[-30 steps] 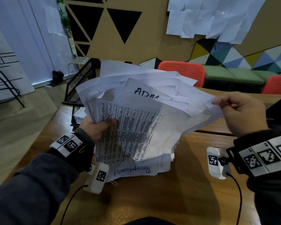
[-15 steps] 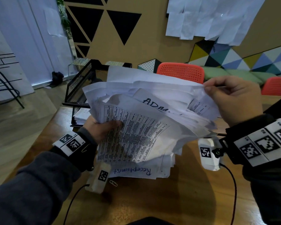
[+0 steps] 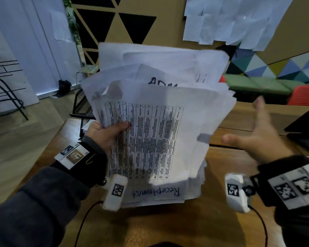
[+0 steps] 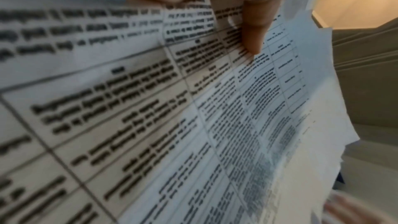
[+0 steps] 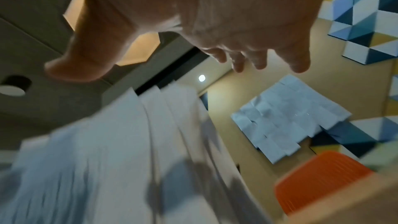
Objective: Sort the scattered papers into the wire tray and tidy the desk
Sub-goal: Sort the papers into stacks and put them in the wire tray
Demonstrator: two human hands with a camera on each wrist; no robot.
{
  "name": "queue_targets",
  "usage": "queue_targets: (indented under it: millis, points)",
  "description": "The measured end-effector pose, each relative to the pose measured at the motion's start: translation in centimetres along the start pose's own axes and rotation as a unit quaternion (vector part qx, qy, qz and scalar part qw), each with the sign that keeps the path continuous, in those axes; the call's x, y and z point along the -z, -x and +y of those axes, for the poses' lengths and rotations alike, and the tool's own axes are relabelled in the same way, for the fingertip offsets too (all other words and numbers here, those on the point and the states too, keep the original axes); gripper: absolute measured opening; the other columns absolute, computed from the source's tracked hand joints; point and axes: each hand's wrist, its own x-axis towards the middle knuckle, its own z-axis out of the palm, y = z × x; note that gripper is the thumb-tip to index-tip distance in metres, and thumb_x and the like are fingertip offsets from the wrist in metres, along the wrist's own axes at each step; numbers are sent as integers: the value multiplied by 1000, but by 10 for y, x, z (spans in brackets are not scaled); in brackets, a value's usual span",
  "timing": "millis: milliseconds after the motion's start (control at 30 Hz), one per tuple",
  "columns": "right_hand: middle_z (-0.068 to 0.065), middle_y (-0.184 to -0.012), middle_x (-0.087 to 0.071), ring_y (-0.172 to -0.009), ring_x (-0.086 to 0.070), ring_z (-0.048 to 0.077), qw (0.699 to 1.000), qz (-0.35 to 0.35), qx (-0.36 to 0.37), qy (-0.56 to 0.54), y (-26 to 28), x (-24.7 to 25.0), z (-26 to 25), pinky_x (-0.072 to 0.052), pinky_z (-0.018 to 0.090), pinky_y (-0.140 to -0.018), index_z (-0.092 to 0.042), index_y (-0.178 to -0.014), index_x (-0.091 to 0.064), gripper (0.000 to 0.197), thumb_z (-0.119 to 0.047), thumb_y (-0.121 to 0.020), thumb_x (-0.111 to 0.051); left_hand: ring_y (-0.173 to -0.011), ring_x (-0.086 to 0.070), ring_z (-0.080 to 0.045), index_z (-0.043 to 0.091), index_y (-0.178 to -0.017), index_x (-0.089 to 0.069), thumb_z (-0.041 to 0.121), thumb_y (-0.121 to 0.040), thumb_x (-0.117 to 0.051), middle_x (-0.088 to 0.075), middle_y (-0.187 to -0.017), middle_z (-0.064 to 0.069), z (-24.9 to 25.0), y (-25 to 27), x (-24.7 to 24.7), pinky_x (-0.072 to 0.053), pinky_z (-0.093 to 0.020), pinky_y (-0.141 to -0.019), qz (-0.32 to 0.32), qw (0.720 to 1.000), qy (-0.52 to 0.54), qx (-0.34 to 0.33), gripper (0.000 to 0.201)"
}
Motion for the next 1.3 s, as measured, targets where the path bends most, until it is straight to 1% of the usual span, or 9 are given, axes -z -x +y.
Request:
queue_targets:
  millis: [100,267,500,667,800,900,967,1133,1300]
  points:
    - [1,-144,-42,-133,-40,19,995,-55,2,-79,-3,-20,21,-42,40,-102,-24,-143,-29,147,-63,-13,-86,-86,-64,-36,13,-80,-71,39,-32,-92,-71,-83,-11,5,0,0,-49,-57,-83,-34,998,-5,-44,58]
    - [-3,-77,-75,-71,-72,9,928,-163,9,-334,-1,-28,5,-54,18,-58,-17,-78,-76,46,19,-51,-68,-90,-60,-43,-4,-100,-61,36,-38,-91,-59,-100,-31,12,6,-9,-47,-61,-84,-128,990,-21,-51,79]
    - [-4,-68,-71,-60,-69,7,946,54,-8,-319,15,-58,-16,-55,22,-60,-9,-84,-67,14,0,-74,-72,-82,-69,-20,30,-76,-74,32,-61,-67,-73,-77,6,13,29,-48,-54,-46,-83,-71,980,-116,-143,17]
    - [-10,-86,-74,-82,-70,5,915,121,28,-384,39,-73,-18,-55,19,-65,-8,-107,-63,35,3,-75,-70,-94,-68,-12,8,-120,-51,12,-73,-71,-68,-102,3,9,52,-74,-56,-23,-73,-107,969,-83,-206,51]
    - [2,-112,-67,-103,-65,20,941,116,-13,-318,40,-85,10,-54,40,-87,-27,-113,-57,53,-10,-68,-78,-94,-67,-9,29,-118,-52,9,-77,-69,-67,-107,2,-14,44,-61,-58,-26,-76,-60,969,-147,-191,48]
    - [-4,-80,-71,-81,-69,11,949,111,-58,-289,35,-78,23,-56,19,-65,-17,-86,-65,16,-7,-76,-73,-64,-64,-11,33,-83,-59,28,-85,-59,-66,-78,1,-16,37,-52,-52,-18,-52,10,943,-288,-167,5]
    - [-3,-69,-72,-67,-69,6,929,94,-53,-355,32,-67,27,-53,19,-60,-15,-79,-65,18,-5,-68,-76,-54,-61,-7,23,-74,-57,21,-85,-61,-62,-67,3,-10,33,-46,-46,-11,-42,61,965,-225,-119,11]
    - [1,-84,-75,-80,-71,16,916,-54,18,-397,25,-48,29,-57,27,-68,-9,-97,-65,56,-4,-44,-82,-79,-71,-12,19,-87,-67,24,-39,-89,-75,-81,3,5,34,-29,-58,-26,-65,-116,984,-82,-112,54]
    - [-22,-62,-69,-60,-65,-8,939,57,1,-340,34,-75,5,-48,7,-56,-20,-79,-64,26,0,-68,-76,-70,-58,6,19,-106,-62,3,-82,-62,-67,-94,7,-6,39,-68,-50,-11,-62,14,958,-236,-164,29]
